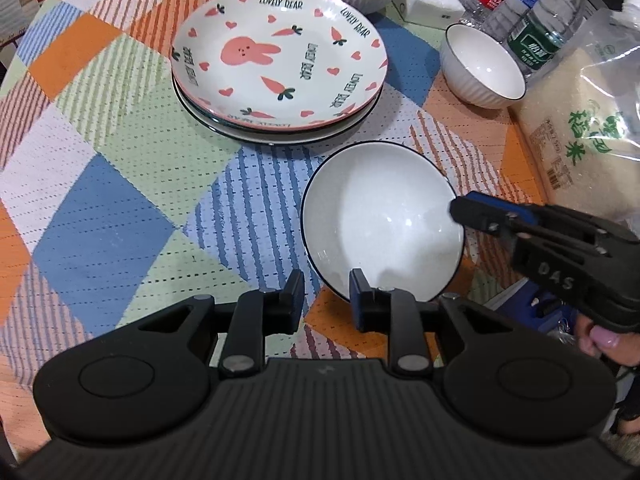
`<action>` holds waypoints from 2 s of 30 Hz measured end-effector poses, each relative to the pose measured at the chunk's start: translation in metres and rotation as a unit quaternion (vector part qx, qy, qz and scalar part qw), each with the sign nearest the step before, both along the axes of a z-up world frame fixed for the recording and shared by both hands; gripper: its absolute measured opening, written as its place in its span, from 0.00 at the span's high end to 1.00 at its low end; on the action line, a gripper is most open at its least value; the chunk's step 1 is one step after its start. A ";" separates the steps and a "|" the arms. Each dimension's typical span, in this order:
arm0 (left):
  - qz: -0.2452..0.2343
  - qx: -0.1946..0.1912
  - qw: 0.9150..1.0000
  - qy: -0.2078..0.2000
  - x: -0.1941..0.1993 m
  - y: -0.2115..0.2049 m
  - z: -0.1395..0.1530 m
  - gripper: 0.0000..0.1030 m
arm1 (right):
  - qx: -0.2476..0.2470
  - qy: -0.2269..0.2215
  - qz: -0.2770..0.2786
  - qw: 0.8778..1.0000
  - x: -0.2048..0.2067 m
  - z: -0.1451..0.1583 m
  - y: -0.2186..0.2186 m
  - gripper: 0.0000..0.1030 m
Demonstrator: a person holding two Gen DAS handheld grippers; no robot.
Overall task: Organize plates and bowls
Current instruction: 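Carry the bowl toward the plate stack, lower it and open both grippers, then grasp a second white bowl rim with the right gripper while left gripper grips the first bowl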
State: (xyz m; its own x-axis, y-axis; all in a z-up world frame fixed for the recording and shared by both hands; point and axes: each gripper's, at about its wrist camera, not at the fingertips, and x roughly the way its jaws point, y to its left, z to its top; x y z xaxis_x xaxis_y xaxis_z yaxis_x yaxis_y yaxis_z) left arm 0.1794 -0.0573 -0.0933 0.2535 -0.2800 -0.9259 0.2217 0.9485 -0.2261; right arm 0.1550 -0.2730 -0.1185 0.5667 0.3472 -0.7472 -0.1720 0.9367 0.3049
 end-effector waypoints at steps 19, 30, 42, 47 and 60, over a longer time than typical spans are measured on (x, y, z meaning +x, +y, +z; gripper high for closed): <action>-0.038 0.026 0.996 -0.077 -0.009 -0.022 0.068 0.65 | -0.082 -0.122 -0.025 0.989 -0.044 0.048 -0.045 0.49; -0.057 0.013 0.991 -0.124 0.025 -0.066 0.079 0.53 | -0.070 -0.136 -0.071 0.986 -0.017 0.028 -0.056 0.34; -0.063 -0.023 0.988 -0.138 0.089 -0.109 0.035 0.47 | -0.103 -0.136 -0.111 0.979 0.024 -0.021 -0.046 0.29; -0.064 -0.048 0.989 -0.128 0.122 -0.127 0.013 0.47 | -0.111 -0.129 -0.121 0.978 0.041 -0.037 -0.046 0.26; -0.014 -0.052 0.997 -0.063 0.179 -0.170 -0.033 0.60 | -0.058 -0.123 -0.174 0.975 0.065 -0.052 -0.054 0.14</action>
State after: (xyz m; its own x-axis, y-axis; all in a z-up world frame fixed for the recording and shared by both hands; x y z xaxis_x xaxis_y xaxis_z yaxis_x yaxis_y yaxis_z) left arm 0.3582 -0.2273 -0.1264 0.3568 -0.3816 -0.8527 0.2798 0.9145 -0.2922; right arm 0.2203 -0.3272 -0.1701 0.8025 0.0242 -0.5962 0.1071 0.9771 0.1838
